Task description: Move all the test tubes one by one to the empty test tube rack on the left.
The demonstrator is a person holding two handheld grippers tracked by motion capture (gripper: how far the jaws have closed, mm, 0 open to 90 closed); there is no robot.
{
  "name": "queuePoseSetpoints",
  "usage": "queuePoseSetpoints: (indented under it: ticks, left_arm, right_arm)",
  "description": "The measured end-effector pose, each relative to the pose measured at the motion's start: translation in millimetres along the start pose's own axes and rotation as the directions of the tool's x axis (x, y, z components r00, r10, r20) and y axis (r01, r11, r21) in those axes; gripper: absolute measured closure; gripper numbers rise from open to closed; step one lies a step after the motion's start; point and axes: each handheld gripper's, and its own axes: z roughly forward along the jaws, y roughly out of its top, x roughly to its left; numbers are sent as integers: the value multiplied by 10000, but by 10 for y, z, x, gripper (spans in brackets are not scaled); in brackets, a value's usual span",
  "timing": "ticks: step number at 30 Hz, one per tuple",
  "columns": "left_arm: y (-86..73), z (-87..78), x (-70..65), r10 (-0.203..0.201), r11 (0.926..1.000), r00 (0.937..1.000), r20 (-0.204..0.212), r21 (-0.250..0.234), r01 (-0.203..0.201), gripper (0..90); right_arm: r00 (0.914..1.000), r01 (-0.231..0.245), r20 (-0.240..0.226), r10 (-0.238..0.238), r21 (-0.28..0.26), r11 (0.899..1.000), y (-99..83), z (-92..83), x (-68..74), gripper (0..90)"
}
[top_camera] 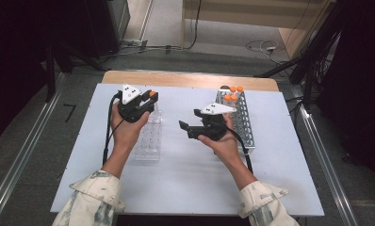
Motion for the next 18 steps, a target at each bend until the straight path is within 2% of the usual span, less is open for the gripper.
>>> queuePoseSetpoints:
  ticks: [9,11,15,18]
  left_arm:
    - [-195,73,-17,380,9964,9993,-31,753,-376,703]
    - [-216,78,-21,469,9962,9989,-15,733,-467,703]
    - [-235,97,-70,1001,9908,9949,-159,928,-982,703]
    - [-251,114,-81,1092,9888,9938,-189,1045,-1067,702]
  right_arm:
    - [10000,54,-75,-54,-15,10000,-5,1,20,235]
    - [10000,62,-74,-62,-9,10000,-5,2,22,235]
    - [10000,26,-64,-26,-15,10000,-4,-1,20,236]
    - [10000,-6,-80,6,-38,10000,-4,-3,17,236]
